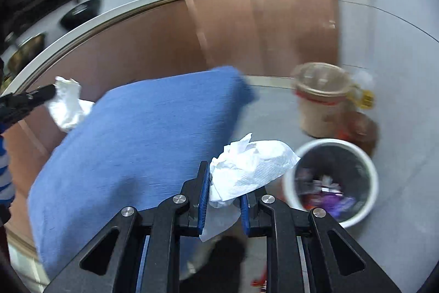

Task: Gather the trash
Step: 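Carry both white tissues over the white bin with both tools, then open both tools above the bin to drop the tissues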

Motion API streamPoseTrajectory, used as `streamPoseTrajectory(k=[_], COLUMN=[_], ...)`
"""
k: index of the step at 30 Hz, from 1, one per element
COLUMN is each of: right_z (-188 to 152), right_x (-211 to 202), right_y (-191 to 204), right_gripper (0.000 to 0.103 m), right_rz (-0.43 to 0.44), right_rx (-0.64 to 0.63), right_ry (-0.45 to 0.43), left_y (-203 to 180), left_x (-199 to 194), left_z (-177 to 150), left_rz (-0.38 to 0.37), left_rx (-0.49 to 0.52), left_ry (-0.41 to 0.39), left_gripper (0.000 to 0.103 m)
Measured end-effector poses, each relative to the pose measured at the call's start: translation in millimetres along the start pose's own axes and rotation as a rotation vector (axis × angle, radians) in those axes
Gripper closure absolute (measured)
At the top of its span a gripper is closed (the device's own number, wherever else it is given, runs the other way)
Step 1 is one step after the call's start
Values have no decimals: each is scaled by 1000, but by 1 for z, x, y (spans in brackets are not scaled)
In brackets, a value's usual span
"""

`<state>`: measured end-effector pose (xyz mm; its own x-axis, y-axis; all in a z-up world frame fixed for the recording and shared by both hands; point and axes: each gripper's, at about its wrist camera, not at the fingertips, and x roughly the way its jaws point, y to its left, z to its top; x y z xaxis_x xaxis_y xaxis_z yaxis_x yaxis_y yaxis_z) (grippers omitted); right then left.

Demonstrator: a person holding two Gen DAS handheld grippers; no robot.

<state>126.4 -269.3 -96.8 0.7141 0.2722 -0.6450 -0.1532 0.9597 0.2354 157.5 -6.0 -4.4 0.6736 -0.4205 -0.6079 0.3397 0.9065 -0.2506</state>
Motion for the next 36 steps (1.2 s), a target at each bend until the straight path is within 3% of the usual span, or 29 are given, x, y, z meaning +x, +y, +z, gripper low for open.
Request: streamPoseTrajectory(k=[8,16,25,26,30,36], right_z=[12,11,7,7,7,9], right_x=[38,88,108,106,102,84], right_y=[-98,-146,-155,-154,-150,-143], right_gripper=[83,74,54,53,50,50], right_rz=[-151,-216,-249,-250,-262,-277], right_rx=[126,160,154,152,146,154], right_ry=[19,86,128,127,129,108], left_y=[-96,-138,-146,-147,-147,-148], left_x=[145,243,271,272,271,250], left_z=[21,19,10,10,10,7], left_rz=[-61,-88,-136,-135,-143,-149], left_rx=[112,103,53,53,38,47], left_ry=[141,249,301,302,292,271], left_gripper=[100,98,96,94,65,65])
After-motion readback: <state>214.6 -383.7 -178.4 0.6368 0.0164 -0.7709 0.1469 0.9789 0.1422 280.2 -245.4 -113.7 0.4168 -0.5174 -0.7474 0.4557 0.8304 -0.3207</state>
